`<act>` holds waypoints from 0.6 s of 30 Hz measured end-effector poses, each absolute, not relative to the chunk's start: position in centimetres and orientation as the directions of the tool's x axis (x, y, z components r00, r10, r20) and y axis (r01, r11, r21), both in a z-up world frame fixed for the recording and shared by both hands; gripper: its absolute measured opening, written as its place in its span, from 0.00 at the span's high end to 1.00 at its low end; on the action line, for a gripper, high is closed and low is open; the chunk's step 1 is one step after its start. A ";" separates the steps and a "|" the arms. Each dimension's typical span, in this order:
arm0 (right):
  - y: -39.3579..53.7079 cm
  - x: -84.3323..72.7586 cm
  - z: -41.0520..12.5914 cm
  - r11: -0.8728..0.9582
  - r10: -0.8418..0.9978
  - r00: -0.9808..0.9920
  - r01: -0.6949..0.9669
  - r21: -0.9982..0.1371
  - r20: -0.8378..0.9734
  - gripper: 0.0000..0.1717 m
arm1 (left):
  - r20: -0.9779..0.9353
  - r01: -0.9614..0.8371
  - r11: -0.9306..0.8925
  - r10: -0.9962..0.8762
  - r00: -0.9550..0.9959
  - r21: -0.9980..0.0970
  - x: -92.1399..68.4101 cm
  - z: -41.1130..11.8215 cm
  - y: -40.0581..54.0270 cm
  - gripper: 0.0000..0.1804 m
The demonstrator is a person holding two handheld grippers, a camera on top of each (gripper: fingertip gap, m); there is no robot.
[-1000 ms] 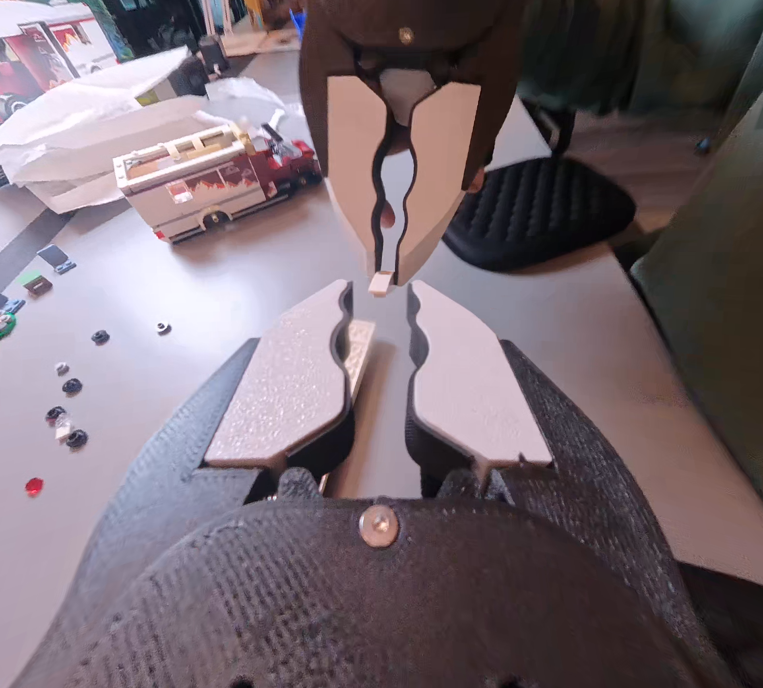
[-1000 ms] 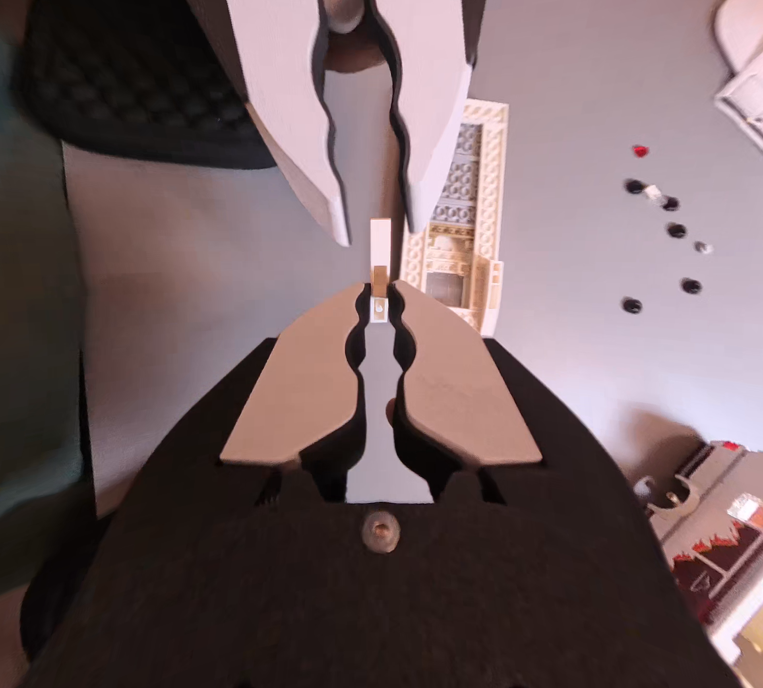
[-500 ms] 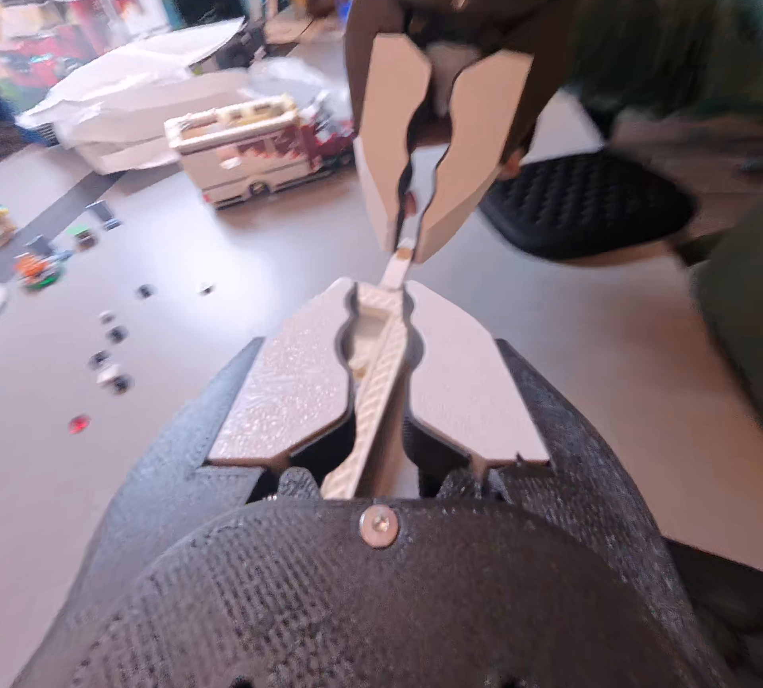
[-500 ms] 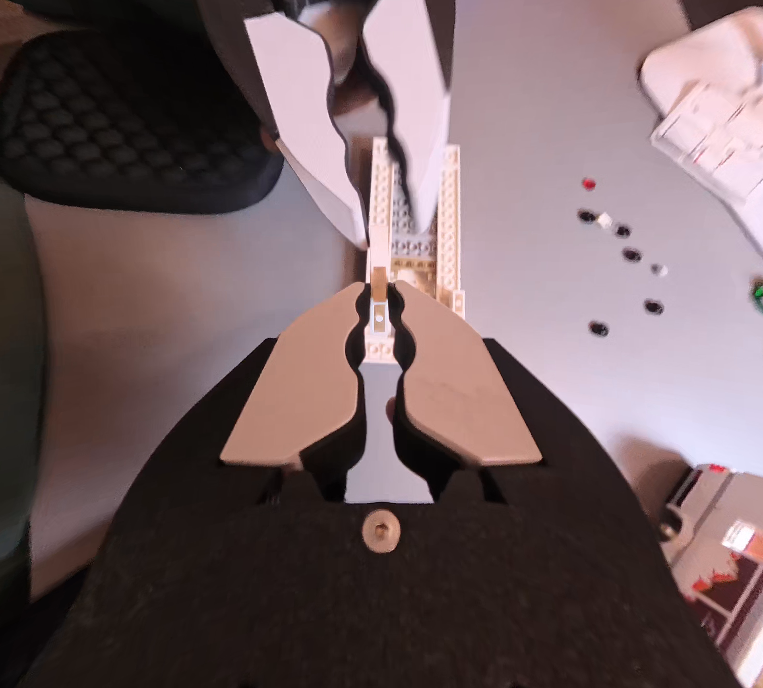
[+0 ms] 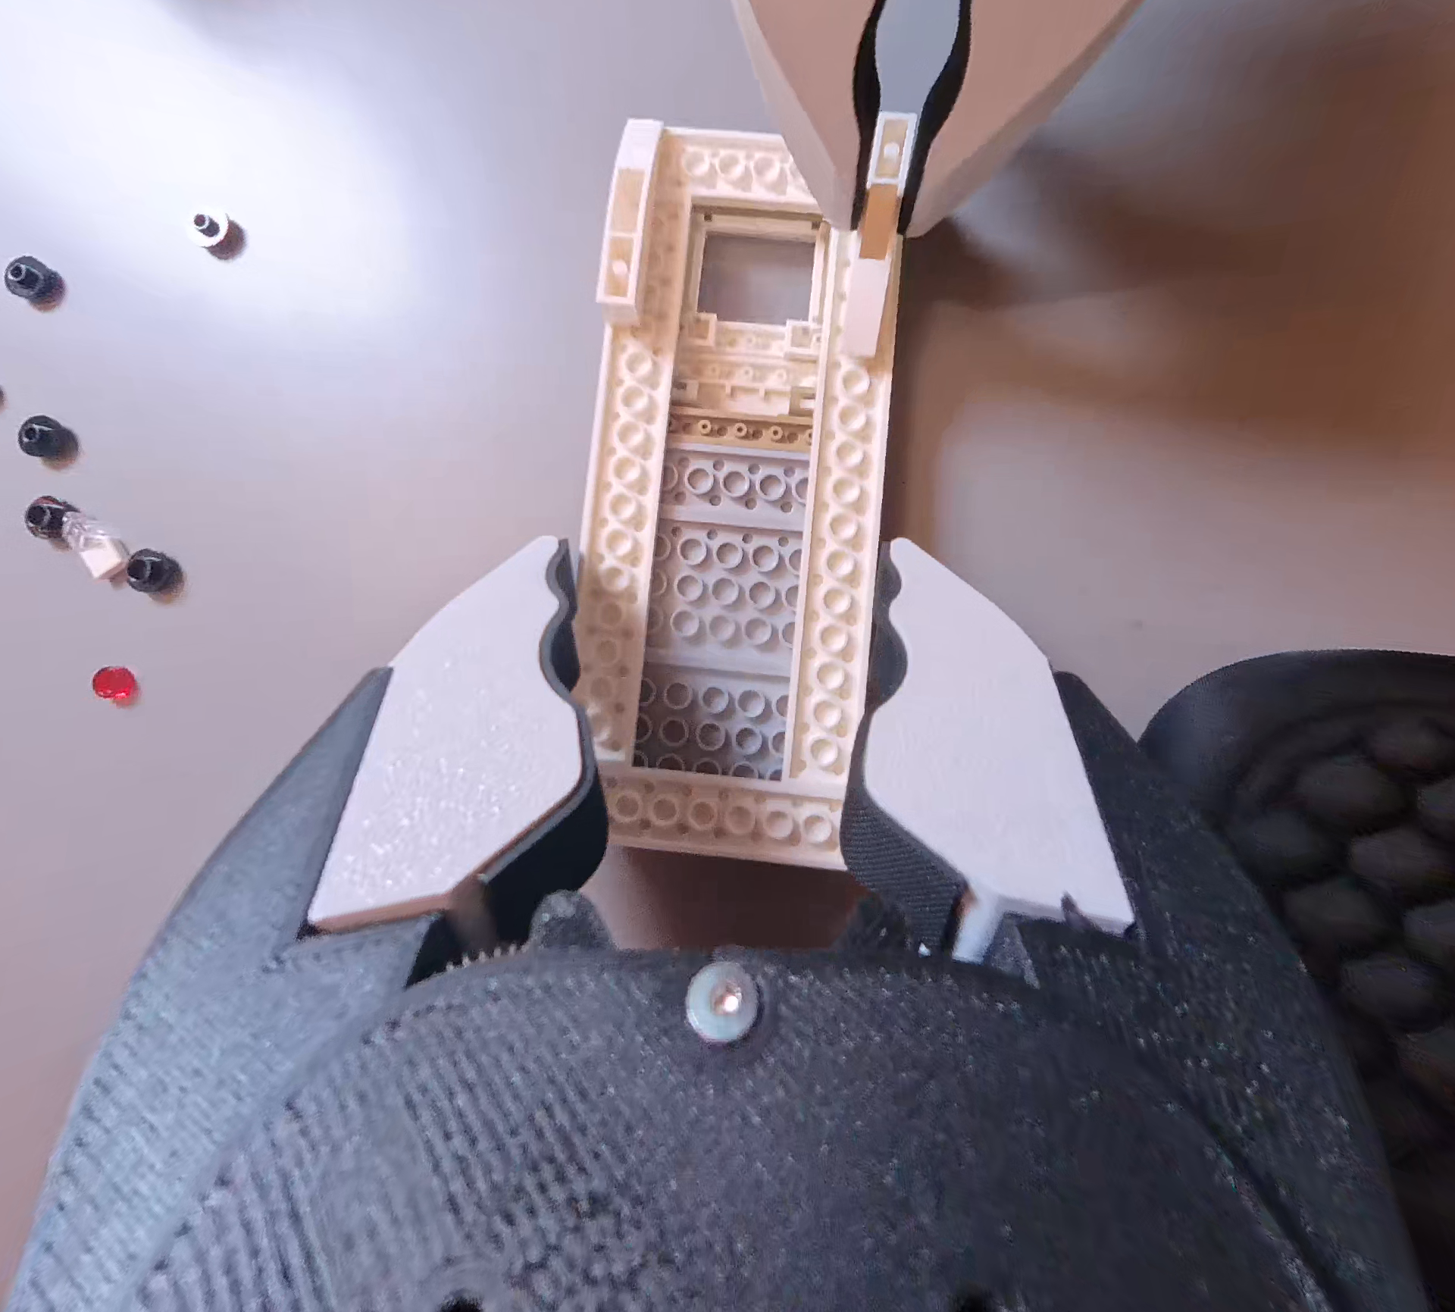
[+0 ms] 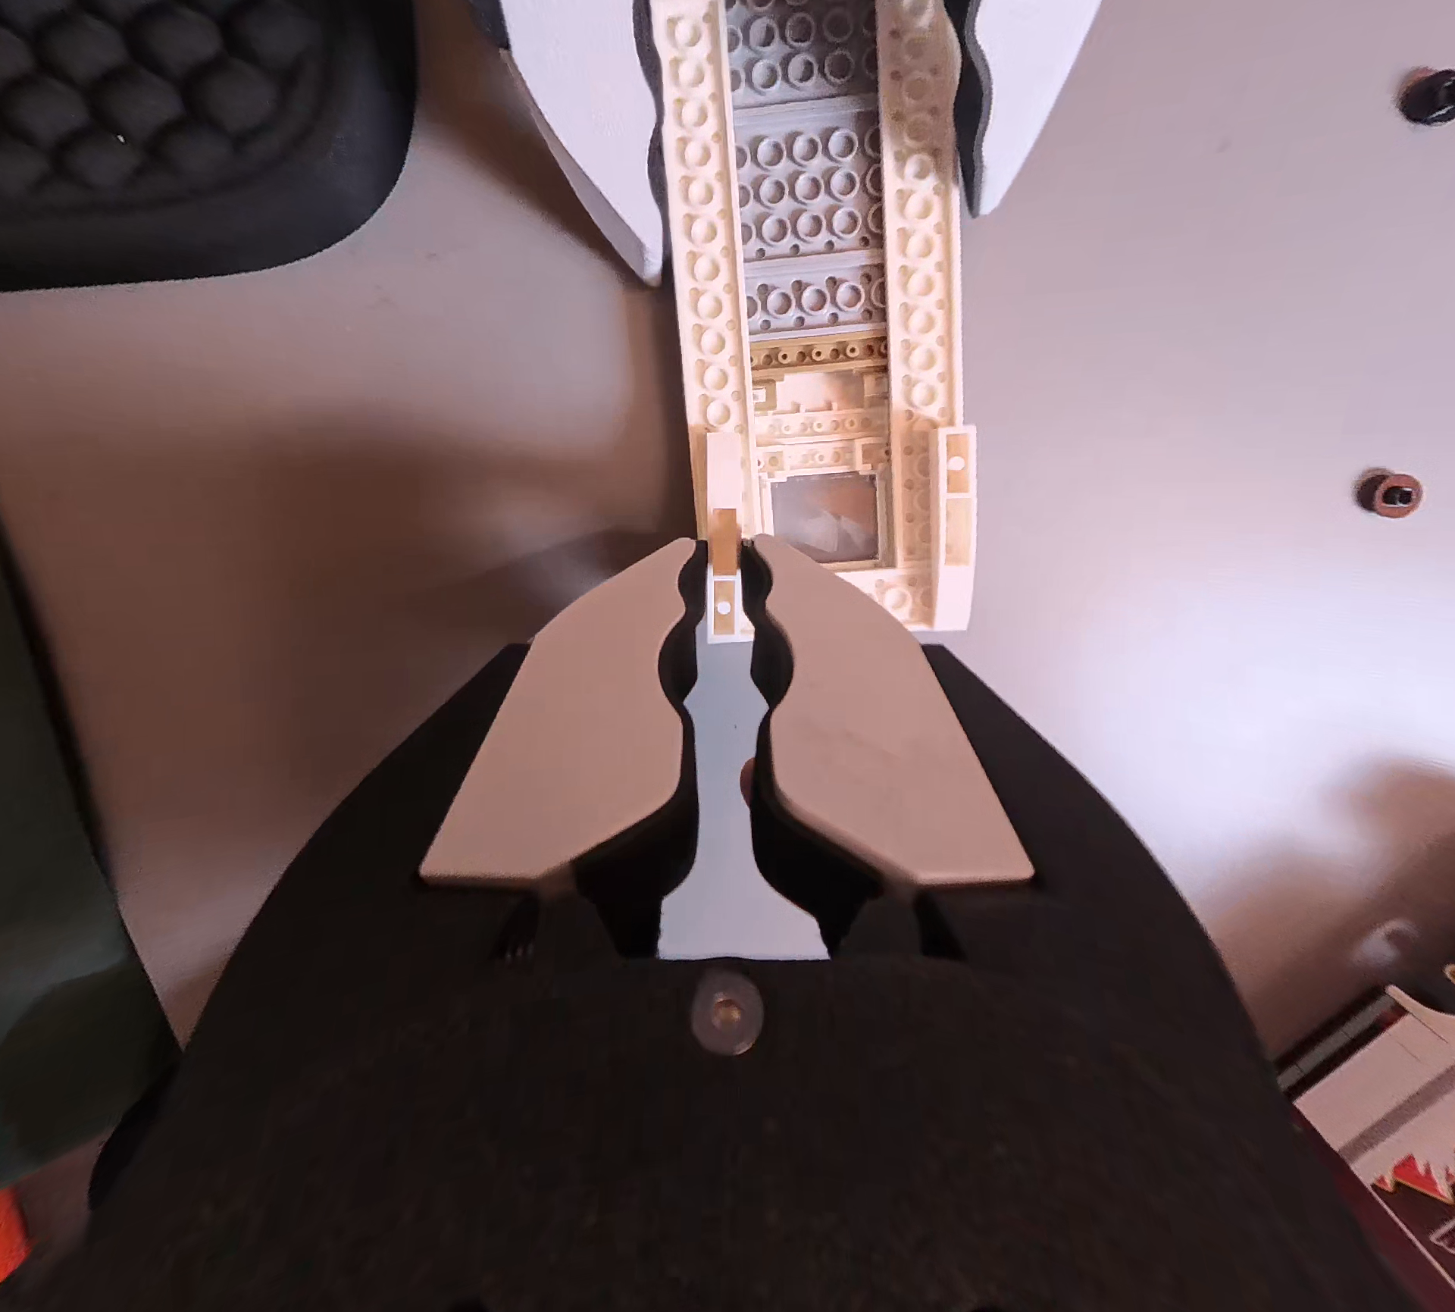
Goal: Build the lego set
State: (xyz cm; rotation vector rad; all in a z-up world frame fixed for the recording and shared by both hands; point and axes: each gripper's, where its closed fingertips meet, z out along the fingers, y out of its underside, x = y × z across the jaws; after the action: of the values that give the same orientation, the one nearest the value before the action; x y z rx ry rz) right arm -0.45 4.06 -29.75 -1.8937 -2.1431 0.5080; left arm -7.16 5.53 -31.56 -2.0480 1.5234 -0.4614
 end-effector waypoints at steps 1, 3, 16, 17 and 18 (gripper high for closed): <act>4.0 -0.4 -29.8 0.109 0.989 -0.141 0.907 -0.408 -0.050 0.96 | -0.049 -0.765 -0.213 -0.951 0.304 -0.608 -7.2 -31.5 5.5 0.59; 3.9 -0.4 -29.7 0.133 0.985 -0.165 0.906 -0.402 -0.046 0.96 | -0.043 -0.761 -0.219 -0.950 0.309 -0.611 -7.2 -31.6 5.5 0.59; 4.0 0.0 -30.1 0.240 0.967 -0.255 0.900 -0.363 0.007 0.96 | -0.058 -0.761 -0.218 -0.946 0.317 -0.611 -7.2 -31.5 5.4 0.60; 4.0 0.0 -30.1 0.238 0.968 -0.253 0.901 -0.363 0.006 0.95 | -0.058 -0.761 -0.218 -0.946 0.318 -0.611 -7.1 -31.5 5.4 0.60; 3.9 0.0 -30.1 0.235 0.968 -0.253 0.901 -0.365 0.001 0.94 | -0.059 -0.762 -0.216 -0.947 0.316 -0.611 -7.1 -31.5 5.3 0.60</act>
State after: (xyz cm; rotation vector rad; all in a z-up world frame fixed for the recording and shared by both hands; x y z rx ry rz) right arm 0.00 3.94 -30.14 -1.7611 -2.2802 0.4305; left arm -7.14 5.34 -31.49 -2.0446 1.5044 -0.4458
